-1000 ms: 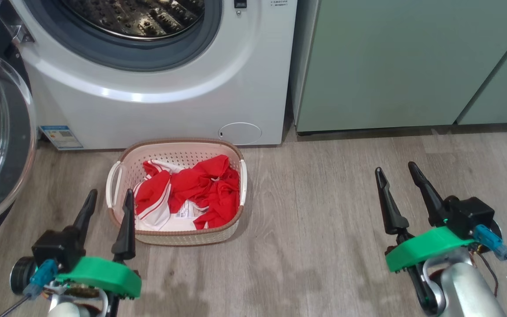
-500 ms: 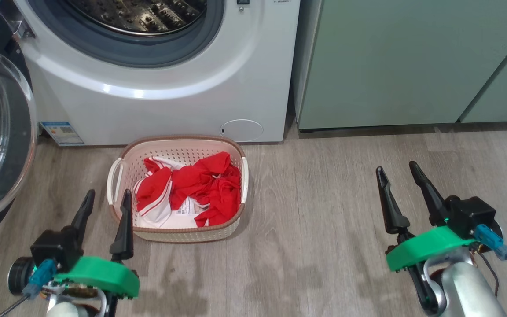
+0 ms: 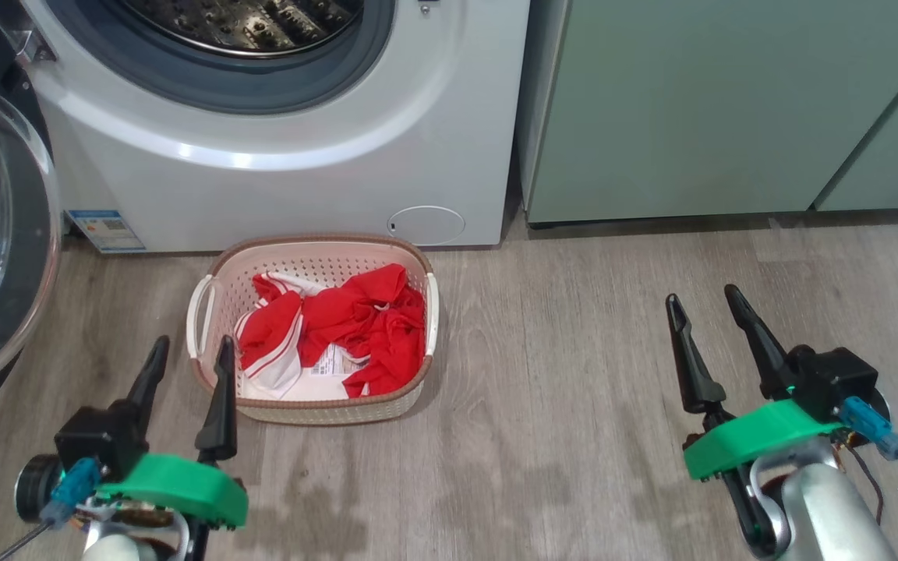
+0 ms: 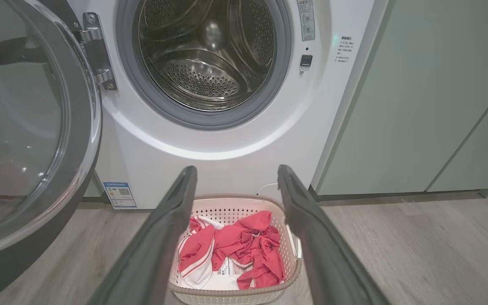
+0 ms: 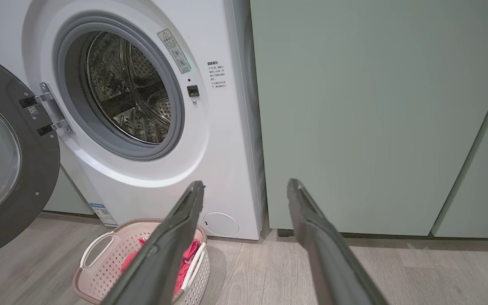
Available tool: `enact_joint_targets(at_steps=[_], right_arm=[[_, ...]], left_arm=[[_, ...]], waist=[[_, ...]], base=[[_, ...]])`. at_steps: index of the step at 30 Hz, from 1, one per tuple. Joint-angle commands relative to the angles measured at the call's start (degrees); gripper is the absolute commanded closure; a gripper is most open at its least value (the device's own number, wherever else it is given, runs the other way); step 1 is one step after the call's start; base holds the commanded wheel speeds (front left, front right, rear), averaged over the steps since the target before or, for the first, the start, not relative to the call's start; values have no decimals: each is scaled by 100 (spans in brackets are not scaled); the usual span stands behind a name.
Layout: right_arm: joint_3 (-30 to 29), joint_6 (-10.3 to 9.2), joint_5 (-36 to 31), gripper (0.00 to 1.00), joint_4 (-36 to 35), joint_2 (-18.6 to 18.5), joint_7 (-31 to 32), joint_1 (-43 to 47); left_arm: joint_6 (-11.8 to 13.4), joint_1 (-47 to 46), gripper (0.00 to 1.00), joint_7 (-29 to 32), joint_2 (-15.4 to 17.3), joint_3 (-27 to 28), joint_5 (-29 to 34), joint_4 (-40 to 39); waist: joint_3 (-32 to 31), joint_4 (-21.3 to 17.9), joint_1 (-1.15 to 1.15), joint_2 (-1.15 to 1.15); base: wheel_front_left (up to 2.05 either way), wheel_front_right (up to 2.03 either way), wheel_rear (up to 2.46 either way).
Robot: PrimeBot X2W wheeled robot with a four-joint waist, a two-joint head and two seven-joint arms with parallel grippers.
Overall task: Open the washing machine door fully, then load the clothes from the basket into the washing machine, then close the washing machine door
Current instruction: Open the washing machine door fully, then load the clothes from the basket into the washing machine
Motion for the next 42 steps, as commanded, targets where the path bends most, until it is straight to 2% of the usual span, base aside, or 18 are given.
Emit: enact_joint_targets(at_steps=[1, 11, 30, 42], right_arm=[[124, 0, 29, 0, -192, 25, -64, -163], [118, 0, 35, 0, -189, 25, -68, -177], [132, 0, 61, 0, -153, 25, -74, -220], [136, 0, 80, 0, -101, 25, -76, -240]], left_arm=[[18, -227, 0, -3, 89, 131, -87, -194], [35, -231, 0, 17, 117, 66, -108, -270], [78, -262, 0, -7, 181, -23, -161, -357], [136, -283, 0, -30, 232, -54, -187, -325]], waist=[[11, -6, 0, 0], [46, -24, 0, 0], [71, -14, 0, 0], [63, -4, 0, 0]], base=[[0, 0, 0], [41, -41, 0], [163, -163, 0], [16, -16, 0]])
